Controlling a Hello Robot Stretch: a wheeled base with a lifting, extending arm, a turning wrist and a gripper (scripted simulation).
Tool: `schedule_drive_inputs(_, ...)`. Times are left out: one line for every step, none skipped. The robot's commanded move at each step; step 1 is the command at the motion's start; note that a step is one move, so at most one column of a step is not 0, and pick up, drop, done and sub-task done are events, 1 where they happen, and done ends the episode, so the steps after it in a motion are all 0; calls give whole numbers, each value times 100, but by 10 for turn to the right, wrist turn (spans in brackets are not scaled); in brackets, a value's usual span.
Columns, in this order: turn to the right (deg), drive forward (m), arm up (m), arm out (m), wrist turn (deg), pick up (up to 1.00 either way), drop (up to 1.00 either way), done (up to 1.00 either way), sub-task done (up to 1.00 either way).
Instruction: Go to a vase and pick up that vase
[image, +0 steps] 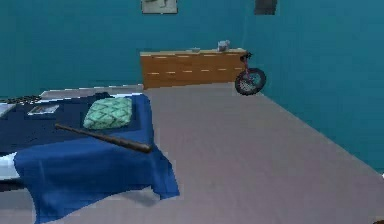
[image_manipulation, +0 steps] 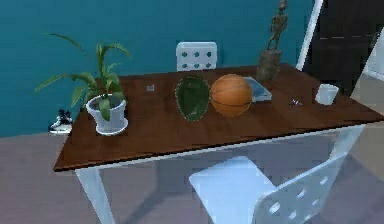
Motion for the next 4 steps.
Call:
schedule_drive_inputs(450,0,0,0,0,0,0,0,0)
schedule_drive_inputs(300,0,0,0,0,0,0,0,0)
schedule_drive_inputs(0,35,0,0,0,0,0,0,0)
schedule_drive_inputs(-450,0,0,0,0,0,0,0,0)
